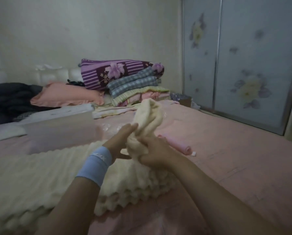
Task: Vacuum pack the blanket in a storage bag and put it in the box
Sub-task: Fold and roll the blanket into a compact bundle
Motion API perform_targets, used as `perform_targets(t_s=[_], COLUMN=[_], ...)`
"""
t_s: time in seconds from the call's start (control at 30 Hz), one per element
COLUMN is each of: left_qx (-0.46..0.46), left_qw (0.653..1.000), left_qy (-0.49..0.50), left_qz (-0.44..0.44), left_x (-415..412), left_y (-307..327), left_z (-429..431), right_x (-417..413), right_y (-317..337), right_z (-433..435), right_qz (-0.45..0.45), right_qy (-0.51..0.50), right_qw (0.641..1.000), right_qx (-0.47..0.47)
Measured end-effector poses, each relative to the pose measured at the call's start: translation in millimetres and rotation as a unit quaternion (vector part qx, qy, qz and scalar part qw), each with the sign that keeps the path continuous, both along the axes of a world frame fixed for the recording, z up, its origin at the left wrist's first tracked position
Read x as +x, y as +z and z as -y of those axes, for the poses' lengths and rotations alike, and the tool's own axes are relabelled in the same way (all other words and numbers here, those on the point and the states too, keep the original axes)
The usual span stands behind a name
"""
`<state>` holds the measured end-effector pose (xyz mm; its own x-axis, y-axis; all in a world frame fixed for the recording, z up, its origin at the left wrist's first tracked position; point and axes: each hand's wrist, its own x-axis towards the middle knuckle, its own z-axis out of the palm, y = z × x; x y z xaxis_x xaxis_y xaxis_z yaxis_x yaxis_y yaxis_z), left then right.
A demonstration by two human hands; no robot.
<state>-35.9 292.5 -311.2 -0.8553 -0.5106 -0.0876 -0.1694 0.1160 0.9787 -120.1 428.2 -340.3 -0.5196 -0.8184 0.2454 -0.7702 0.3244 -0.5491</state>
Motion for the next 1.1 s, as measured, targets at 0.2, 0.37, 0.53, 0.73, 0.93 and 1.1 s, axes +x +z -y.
perform_targets(t_s=[0.2,0.37,0.53,0.73,0.93,1.1], left_qx=[-0.065,-0.252,-0.468,-0.469,-0.503,-0.662], left_qw=[0.992,0.943,0.879,0.791,0.749,0.686], left_qy=[0.112,0.187,0.067,-0.092,-0.078,0.112], left_qz=[0.011,0.113,0.061,0.383,0.425,0.279], left_x=[41,56,27,8,-19,-67], left_y=[-37,-32,-16,-106,-59,-37], left_z=[57,86,79,99,96,125], right_x=[10,-9,15,-10,-31,-61], right_y=[-7,-29,-43,-33,-25,-32], right_z=[35,60,88,98,124,150], right_qz=[0.322,-0.004,-0.051,-0.068,-0.201,-0.282], right_qy=[0.105,-0.049,-0.004,-0.124,-0.139,-0.142], right_qw=[0.928,0.995,0.966,0.95,0.944,0.947], right_qx=[-0.157,0.087,0.253,0.278,0.223,0.063])
